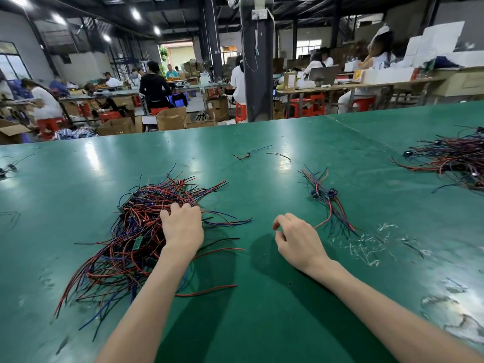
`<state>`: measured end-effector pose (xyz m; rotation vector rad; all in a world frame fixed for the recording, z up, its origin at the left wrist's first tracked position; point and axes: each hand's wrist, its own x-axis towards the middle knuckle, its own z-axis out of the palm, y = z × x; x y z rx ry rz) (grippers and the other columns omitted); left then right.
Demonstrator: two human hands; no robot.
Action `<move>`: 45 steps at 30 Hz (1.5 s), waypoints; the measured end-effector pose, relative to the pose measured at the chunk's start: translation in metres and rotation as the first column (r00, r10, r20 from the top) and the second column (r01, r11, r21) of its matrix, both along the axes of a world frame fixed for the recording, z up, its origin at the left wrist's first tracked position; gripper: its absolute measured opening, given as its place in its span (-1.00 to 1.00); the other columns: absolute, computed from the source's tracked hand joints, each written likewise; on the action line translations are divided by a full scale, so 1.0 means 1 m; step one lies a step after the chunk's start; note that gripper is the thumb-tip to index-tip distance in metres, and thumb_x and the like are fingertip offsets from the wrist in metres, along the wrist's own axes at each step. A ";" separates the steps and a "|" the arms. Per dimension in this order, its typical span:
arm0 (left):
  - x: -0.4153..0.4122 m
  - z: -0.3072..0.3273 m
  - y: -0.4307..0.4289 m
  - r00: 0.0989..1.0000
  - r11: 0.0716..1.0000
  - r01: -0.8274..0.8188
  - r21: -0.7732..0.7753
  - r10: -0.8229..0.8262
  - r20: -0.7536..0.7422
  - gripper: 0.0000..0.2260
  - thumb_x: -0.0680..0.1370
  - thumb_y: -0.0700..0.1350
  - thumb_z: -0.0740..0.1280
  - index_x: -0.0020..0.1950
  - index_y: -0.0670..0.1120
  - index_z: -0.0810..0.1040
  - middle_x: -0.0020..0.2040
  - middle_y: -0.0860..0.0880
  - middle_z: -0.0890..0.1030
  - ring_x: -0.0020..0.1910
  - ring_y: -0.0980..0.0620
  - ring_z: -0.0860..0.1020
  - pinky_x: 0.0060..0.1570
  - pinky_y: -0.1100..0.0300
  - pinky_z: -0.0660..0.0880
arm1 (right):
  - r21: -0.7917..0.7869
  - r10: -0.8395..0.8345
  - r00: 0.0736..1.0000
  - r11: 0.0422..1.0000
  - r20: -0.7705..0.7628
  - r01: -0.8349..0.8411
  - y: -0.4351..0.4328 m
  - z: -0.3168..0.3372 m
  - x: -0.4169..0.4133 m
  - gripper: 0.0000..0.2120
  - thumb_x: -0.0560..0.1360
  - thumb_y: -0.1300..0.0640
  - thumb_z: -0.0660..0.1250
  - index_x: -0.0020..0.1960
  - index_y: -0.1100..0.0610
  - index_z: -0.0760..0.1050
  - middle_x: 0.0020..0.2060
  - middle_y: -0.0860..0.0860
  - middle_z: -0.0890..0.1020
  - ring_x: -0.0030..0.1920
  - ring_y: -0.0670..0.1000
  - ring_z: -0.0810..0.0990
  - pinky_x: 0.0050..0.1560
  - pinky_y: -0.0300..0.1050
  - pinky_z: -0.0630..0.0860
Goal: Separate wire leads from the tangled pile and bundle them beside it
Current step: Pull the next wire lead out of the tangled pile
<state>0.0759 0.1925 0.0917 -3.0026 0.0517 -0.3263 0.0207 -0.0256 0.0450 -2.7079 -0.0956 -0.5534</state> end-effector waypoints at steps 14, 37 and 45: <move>0.000 0.005 -0.005 0.886 0.914 0.222 -0.340 -0.043 0.462 -0.87 0.54 -0.06 0.34 0.05 -0.06 0.57 0.09 -0.07 0.55 0.15 -0.11 0.37 0.09 0.02 0.17 | 0.075 -0.048 0.995 0.996 0.086 0.042 -0.001 0.002 0.002 -0.85 0.53 0.23 0.20 0.04 0.16 0.51 -0.08 0.03 0.56 -0.10 0.07 0.52 -0.22 -0.19 0.22; -0.047 0.017 -0.055 0.919 -0.547 -0.270 -0.793 -0.391 -0.044 -0.86 0.62 -0.18 0.19 -0.08 -0.21 0.47 -0.38 -0.03 0.60 -0.46 0.11 0.52 -0.46 0.31 0.51 | -0.112 -0.545 0.822 0.839 -0.168 0.533 -0.078 0.026 0.012 -0.88 0.44 0.34 0.22 -0.09 0.26 0.53 -0.06 0.18 0.59 -0.04 0.18 0.49 -0.10 -0.07 0.43; -0.046 0.012 -0.058 0.896 -0.515 -0.288 -0.807 -0.443 -0.037 -0.83 0.59 -0.14 0.24 -0.19 -0.14 0.47 -0.36 -0.01 0.49 -0.42 0.09 0.46 -0.43 0.26 0.53 | -0.105 -0.552 0.807 0.833 -0.209 0.543 -0.075 0.032 0.008 -0.83 0.40 0.41 0.24 -0.11 0.23 0.53 -0.26 0.13 0.45 -0.22 0.15 0.39 -0.22 -0.12 0.38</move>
